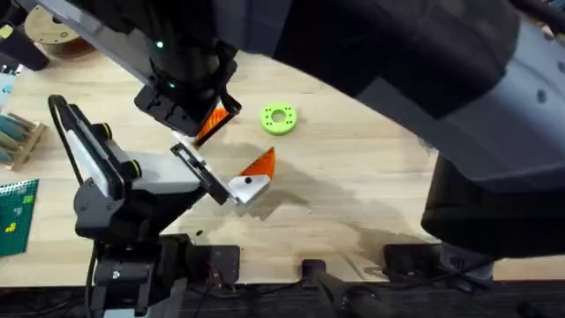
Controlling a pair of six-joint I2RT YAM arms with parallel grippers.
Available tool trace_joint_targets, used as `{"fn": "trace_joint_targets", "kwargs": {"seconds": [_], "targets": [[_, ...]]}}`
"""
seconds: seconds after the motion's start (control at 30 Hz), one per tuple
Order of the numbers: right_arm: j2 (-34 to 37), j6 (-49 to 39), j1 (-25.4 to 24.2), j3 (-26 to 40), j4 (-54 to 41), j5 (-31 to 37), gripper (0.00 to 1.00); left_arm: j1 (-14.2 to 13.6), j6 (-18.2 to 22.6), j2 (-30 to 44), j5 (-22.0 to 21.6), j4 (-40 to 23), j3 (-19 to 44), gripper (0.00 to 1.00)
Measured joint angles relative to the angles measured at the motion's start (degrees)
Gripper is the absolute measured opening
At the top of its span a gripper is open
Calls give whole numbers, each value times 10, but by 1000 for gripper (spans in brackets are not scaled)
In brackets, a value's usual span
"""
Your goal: Pick up the gripper from the table and insert it into the empty holder that is missing its gripper. Then pick up a screw, insert it into the mounting hole, and use the screwdriver to tighten it. Finally, clean up the table by picking up the vegetable and placing it into the bucket.
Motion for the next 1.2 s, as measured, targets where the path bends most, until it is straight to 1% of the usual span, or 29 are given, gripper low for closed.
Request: {"fn": "trace_joint_targets", "kwargs": {"seconds": [0.37, 0.6, 1.2], "targets": [[0, 0, 0, 0, 7, -13, 5, 0, 2, 0, 0, 0, 0, 986], [14, 0, 0, 0, 11, -15, 5, 0, -3, 0, 0, -1, 0, 985], [17, 1, -1, 5, -3, -15, 5, -3, -3, 0, 11, -1, 0, 985]]}}
